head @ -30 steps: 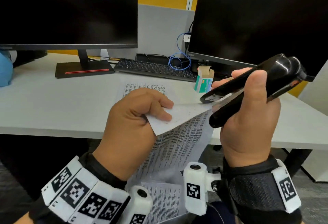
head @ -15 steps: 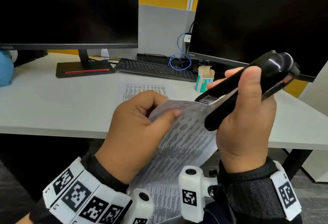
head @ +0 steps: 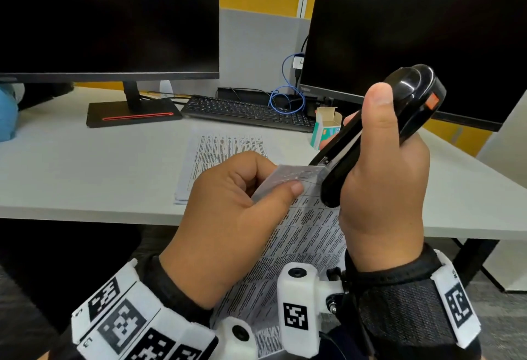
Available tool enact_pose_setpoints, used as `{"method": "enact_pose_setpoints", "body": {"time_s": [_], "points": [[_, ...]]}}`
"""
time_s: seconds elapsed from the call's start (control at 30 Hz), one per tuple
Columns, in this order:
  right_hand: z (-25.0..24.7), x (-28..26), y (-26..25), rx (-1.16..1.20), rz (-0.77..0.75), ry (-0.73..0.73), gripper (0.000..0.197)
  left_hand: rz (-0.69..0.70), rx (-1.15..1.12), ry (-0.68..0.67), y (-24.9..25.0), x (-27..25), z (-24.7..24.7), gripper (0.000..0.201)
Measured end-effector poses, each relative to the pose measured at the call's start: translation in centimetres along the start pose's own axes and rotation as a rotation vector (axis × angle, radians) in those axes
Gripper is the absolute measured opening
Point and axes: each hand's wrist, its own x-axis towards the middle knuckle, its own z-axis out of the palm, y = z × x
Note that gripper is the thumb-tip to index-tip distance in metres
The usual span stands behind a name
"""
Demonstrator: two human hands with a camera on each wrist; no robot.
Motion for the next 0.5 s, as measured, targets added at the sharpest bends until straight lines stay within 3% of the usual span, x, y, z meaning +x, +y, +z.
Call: {"method": "enact_pose_setpoints", "body": {"time_s": [0.13, 0.3, 0.5], "points": [[-0.1, -0.1, -0.1, -0.041, -0.022, 0.011, 0.043, -0.029, -0.004, -0.039, 0.0, 0.0, 0.0, 0.015], [0.1, -0.2, 0.0, -0.08, -0.038, 0.006, 0.045, -0.016, 0.177, -0.244, 0.9, 0.3, -0.1, 0.032], [0.4, -0.7, 0.2, -0.043, -0.033, -0.02, 0.05, 0.192, 0.501, -0.206, 1.5, 0.2, -0.2, 0.026]]}}
